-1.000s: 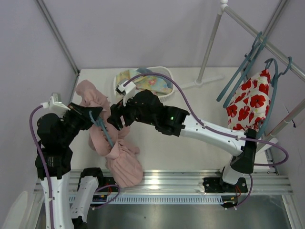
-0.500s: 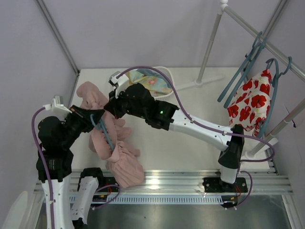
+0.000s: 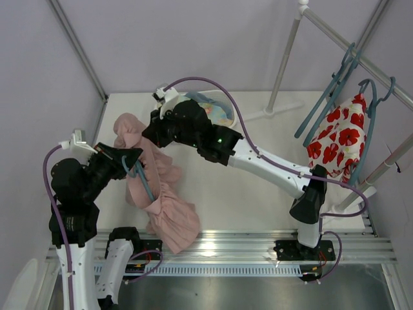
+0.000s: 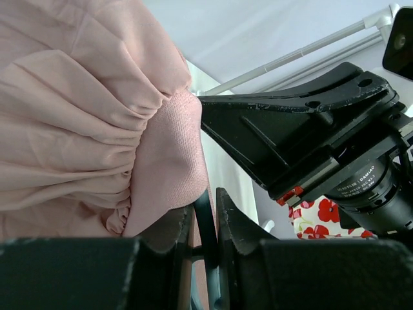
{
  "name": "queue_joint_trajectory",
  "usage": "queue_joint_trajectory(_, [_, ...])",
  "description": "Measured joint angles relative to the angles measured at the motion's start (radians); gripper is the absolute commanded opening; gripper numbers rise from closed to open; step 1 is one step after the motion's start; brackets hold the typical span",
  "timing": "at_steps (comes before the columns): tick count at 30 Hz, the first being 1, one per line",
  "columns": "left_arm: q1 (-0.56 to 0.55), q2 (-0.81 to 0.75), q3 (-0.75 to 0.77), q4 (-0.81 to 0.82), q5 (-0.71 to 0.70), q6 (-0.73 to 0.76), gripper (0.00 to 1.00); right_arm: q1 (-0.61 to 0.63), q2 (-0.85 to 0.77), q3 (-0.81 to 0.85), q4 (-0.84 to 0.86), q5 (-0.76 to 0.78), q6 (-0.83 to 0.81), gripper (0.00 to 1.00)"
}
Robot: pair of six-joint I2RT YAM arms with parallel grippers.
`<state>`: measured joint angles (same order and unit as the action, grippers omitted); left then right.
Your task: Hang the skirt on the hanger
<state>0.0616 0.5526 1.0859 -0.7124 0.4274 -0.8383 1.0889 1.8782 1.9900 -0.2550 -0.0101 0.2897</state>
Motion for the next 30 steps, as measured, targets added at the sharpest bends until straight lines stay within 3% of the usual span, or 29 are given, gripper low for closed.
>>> queue_joint_trajectory(2, [0.0,0.004,0.0,0.002,-0.002,0.0,0.0,-0.003,0.0,0.0,-0.008,-0.008,0.009,0.26])
queue_joint_trajectory(4, [-0.001,0.013,0.0,0.009,-0.002,0.0,0.0,0.001,-0.001,0.0,-0.033,-0.006,0.019,0.46])
queue_joint_trajectory(7, [-0.002,0.041,0.0,0.027,-0.014,-0.009,0.0,0.002,-0.021,-0.017,-0.08,0.0,0.033,0.53])
queue_joint_trajectory(15, [-0.004,0.123,-0.016,0.07,-0.135,-0.081,0.0,0.014,-0.292,-0.233,-0.14,0.053,0.037,0.5])
queue_joint_trajectory(19, [-0.004,0.153,-0.024,0.092,-0.185,-0.142,0.0,0.112,-0.415,-0.312,-0.114,0.116,-0.025,0.49])
queue_joint_trajectory(22, [-0.004,0.174,-0.024,0.106,-0.22,-0.188,0.0,0.199,-0.423,-0.315,-0.101,0.175,-0.075,0.51])
queue_joint_trajectory(26, [-0.004,0.2,-0.011,0.089,-0.278,-0.23,0.0,0.225,-0.38,-0.318,-0.106,0.242,-0.102,0.5])
queue_joint_trajectory(30, [-0.005,0.215,0.02,0.05,-0.349,-0.272,0.0,0.244,-0.34,-0.351,-0.126,0.333,-0.123,0.58])
